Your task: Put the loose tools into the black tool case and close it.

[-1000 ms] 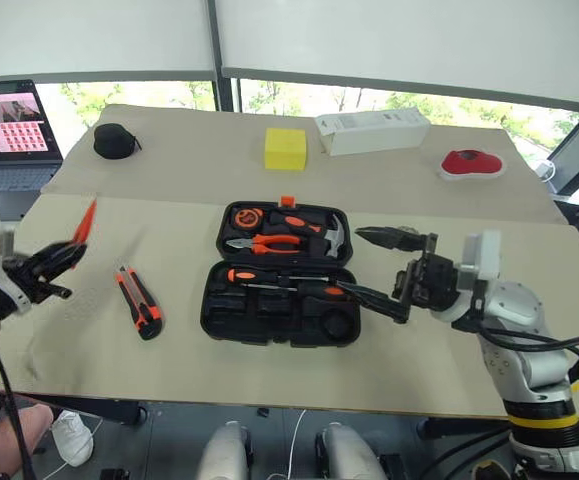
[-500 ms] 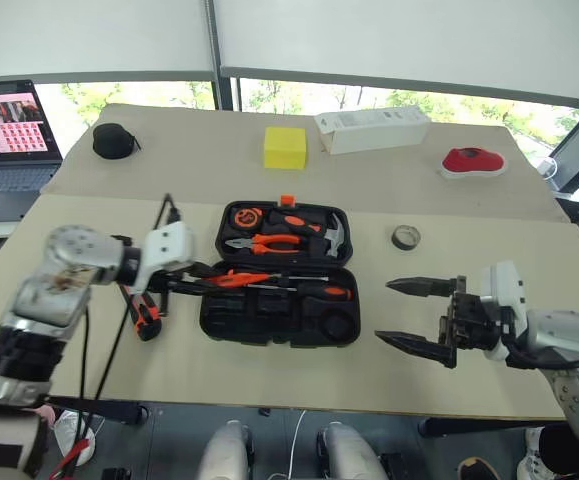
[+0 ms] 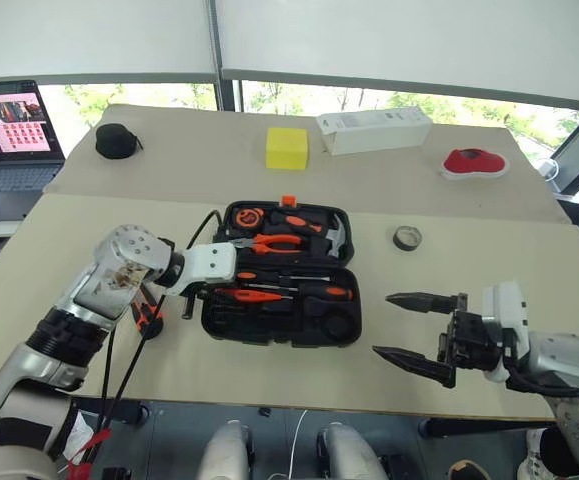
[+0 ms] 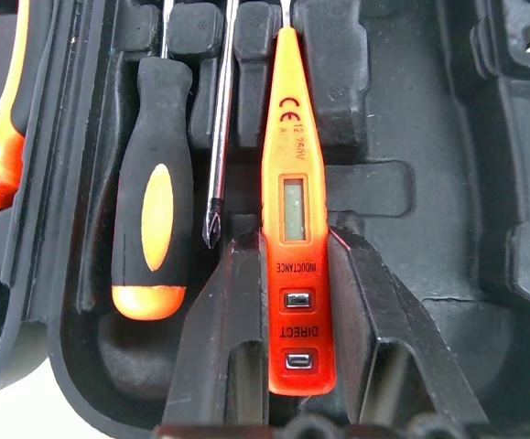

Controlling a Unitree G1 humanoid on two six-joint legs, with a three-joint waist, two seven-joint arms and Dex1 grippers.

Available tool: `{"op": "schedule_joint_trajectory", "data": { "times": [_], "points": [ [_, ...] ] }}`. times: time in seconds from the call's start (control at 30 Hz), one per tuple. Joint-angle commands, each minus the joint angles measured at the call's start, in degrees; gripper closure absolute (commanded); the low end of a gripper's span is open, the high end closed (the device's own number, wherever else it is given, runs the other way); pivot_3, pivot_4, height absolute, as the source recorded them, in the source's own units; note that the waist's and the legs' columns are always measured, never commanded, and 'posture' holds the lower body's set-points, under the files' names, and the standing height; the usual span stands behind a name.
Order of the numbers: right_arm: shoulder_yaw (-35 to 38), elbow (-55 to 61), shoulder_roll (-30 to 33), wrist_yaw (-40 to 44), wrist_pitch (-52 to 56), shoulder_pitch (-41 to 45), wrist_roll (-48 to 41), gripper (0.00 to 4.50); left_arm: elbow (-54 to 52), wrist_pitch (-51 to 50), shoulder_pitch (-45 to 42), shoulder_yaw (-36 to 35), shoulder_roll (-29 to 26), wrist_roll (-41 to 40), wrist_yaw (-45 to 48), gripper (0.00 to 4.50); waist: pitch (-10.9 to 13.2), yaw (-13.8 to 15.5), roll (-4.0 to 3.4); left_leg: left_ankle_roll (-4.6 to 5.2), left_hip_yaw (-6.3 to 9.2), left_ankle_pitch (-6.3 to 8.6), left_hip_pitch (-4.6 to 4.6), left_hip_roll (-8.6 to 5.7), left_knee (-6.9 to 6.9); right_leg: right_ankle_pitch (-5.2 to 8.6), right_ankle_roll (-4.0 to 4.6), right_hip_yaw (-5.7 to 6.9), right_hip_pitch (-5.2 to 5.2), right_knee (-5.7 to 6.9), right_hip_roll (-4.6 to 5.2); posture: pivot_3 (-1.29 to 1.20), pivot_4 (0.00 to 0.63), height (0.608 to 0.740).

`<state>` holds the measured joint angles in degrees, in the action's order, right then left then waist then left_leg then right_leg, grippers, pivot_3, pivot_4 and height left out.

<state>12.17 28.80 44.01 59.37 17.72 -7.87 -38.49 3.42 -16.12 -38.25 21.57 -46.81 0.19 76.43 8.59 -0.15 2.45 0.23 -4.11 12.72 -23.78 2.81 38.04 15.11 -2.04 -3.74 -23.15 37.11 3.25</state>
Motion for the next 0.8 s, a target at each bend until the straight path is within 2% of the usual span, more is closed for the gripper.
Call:
{"op": "schedule_joint_trajectory", "data": {
  "times": [0.03, 0.13, 0.2, 0.23, 0.37, 0.47, 0.6, 0.67, 0.7, 0.73, 0.8],
  "points": [
    [1.38, 1.54, -0.54, -0.28, -0.97, 0.46, -0.69, 0.00, 0.67, -0.64, -0.99, 2.48, 0.05, 3.67, 0.41, 4.04, 0.00, 0.04, 0.00, 0.00, 0.00, 0.00, 0.00, 0.00, 0.01, 0.00, 0.00, 0.00, 0.01, 0.01, 0.00, 0.00, 0.150, 0.740],
    [1.05, 1.28, -0.76, -0.24, -0.81, 1.19, -0.75, 0.00, 0.47, -3.24, -1.12, 2.82, 0.31, 3.58, 1.13, 4.04, -0.01, 0.09, -0.01, 0.00, 0.02, 0.00, 0.01, 0.00, 0.06, 0.00, 0.00, 0.00, 0.03, 0.02, -0.01, 0.00, 0.150, 0.740],
    [0.83, 1.06, -0.90, -0.28, -0.64, 1.78, -0.80, 0.00, 0.07, -4.60, -0.86, 1.35, 1.12, 1.29, 1.77, 3.03, -0.01, 0.09, -0.02, 0.00, 0.03, 0.00, 0.02, 0.01, 0.07, 0.00, 0.00, 0.00, 0.04, 0.03, -0.02, 0.00, 0.150, 0.740],
    [0.83, 0.99, -0.93, -0.24, -0.66, 1.84, -0.81, 0.00, -0.29, -4.97, -0.68, 0.86, 1.32, 0.38, 2.29, 2.79, -0.01, 0.09, -0.02, 0.00, 0.04, 0.00, 0.02, 0.01, 0.07, 0.00, 0.00, 0.00, 0.04, 0.04, -0.02, 0.00, 0.150, 0.740],
    [0.82, 0.86, -1.13, -0.12, -0.31, 1.84, -1.12, 0.00, -3.85, -5.61, 1.86, -8.25, 2.39, -10.85, 4.95, 1.49, -0.01, 0.03, -0.02, 0.01, 0.06, 0.00, -0.01, 0.01, 0.08, 0.00, 0.00, 0.00, 0.01, 0.03, -0.01, 0.00, 0.150, 0.740],
    [2.63, 1.45, -1.42, -1.33, 2.24, 1.79, -4.79, 0.00, -5.41, -5.99, 3.06, -13.43, 1.24, -16.11, 5.86, 1.49, 0.01, -0.08, 0.01, 0.02, 0.14, 0.01, -0.13, 0.04, 0.10, 0.00, 0.00, 0.04, -0.08, 0.04, -0.01, 0.00, 0.150, 0.740],
    [3.14, 0.05, -0.32, 0.07, 2.43, 1.59, -4.69, 0.00, -1.67, -0.96, 3.95, -16.43, 0.38, -15.80, 4.37, 1.49, 0.00, -0.02, 0.00, 0.02, 0.22, 0.01, -0.08, 0.03, 0.18, 0.00, 0.00, 0.07, 0.01, 0.06, -0.01, 0.00, 0.150, 0.740],
    [2.62, -0.67, -0.72, 0.16, 2.20, 2.30, -4.28, 0.00, 0.92, 1.10, 4.15, -17.00, 2.36, -15.96, 2.76, 1.49, 0.00, 0.02, 0.00, 0.02, 0.18, 0.01, -0.06, 0.02, 0.19, 0.00, 0.00, 0.07, 0.03, 0.06, -0.01, 0.00, 0.150, 0.740],
    [2.24, -1.04, -1.15, 0.09, 1.91, 2.82, -4.01, 0.00, 2.16, 1.86, 4.31, -16.89, 3.84, -16.21, 2.03, 2.00, 0.00, 0.16, 0.00, 0.02, 0.17, 0.01, -0.06, 0.02, 0.20, -0.01, 0.00, 0.07, 0.05, 0.06, -0.01, 0.00, 0.150, 0.740],
    [1.84, -1.35, -1.46, 0.12, 1.65, 3.23, -3.73, 0.00, 3.35, 3.40, 4.61, -16.36, 5.19, -16.08, 1.85, 2.13, 0.00, 0.31, -0.01, 0.02, 0.17, 0.01, -0.06, 0.00, 0.23, -0.01, -0.01, 0.08, 0.06, 0.06, 0.00, 0.00, 0.150, 0.740],
    [1.48, -1.78, -1.90, 0.34, 1.18, 3.69, -3.26, 0.00, 4.91, 4.34, 5.15, -15.39, 7.03, -15.78, 1.56, 2.95, 0.01, 0.48, 0.00, 0.04, 0.16, 0.02, -0.08, 0.00, 0.30, -0.03, -0.04, 0.08, 0.08, 0.06, 0.01, 0.00, 0.150, 0.740]
  ]
}}
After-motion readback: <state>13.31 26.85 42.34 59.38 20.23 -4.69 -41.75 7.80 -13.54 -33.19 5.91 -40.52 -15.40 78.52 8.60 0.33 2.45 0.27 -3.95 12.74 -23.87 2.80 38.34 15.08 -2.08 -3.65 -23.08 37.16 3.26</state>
